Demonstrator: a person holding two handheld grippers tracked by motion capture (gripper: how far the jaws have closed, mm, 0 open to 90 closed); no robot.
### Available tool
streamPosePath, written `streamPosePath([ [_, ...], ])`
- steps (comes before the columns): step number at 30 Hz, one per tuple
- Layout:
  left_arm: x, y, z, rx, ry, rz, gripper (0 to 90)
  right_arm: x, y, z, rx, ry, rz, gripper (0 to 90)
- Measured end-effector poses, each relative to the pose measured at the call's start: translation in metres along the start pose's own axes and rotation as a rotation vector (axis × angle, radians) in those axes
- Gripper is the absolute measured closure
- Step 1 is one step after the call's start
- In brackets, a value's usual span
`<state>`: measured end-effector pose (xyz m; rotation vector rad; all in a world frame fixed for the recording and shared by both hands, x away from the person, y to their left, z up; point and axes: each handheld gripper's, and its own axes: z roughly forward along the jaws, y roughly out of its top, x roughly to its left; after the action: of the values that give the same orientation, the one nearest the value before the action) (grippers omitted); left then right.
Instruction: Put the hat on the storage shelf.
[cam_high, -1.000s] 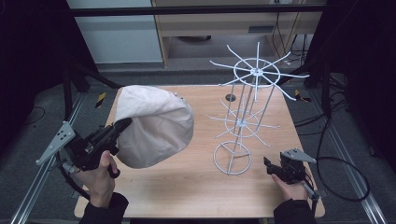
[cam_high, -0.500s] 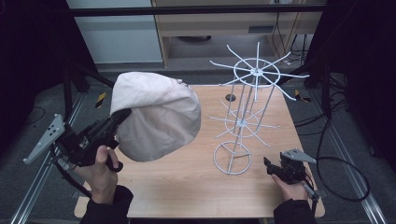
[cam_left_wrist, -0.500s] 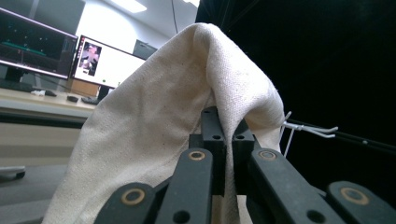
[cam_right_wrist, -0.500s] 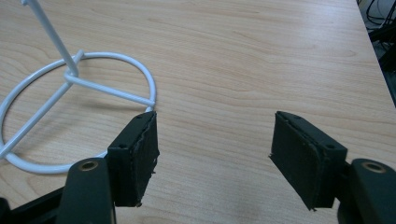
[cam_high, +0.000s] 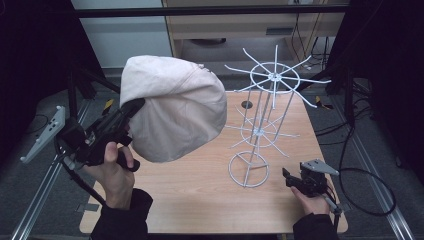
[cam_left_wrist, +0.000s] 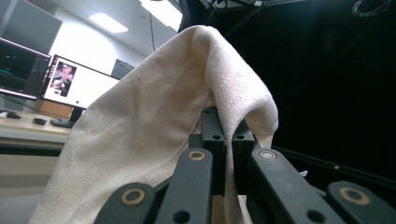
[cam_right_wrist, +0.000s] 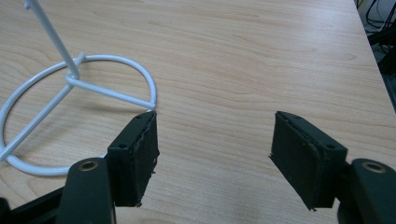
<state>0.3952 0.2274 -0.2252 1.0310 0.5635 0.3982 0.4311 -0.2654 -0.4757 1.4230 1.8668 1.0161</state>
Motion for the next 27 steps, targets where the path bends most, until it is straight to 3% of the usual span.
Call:
streamPosePath([
  [8, -0.003, 0.004, 0.010, -0.022, -0.025, -0.004, 88.6, 0.000, 0.000, 0.000, 0.004, 0.000, 0.006, 31.9],
  [18, -0.006, 0.013, 0.018, -0.063, -0.054, -0.038, 88.6, 0.000, 0.000, 0.000, 0.002, 0.005, 0.009, 31.9],
  [27, -0.012, 0.017, 0.022, -0.062, -0.080, -0.038, 88.6, -0.001, 0.000, 0.001, 0.004, 0.003, 0.010, 31.9],
])
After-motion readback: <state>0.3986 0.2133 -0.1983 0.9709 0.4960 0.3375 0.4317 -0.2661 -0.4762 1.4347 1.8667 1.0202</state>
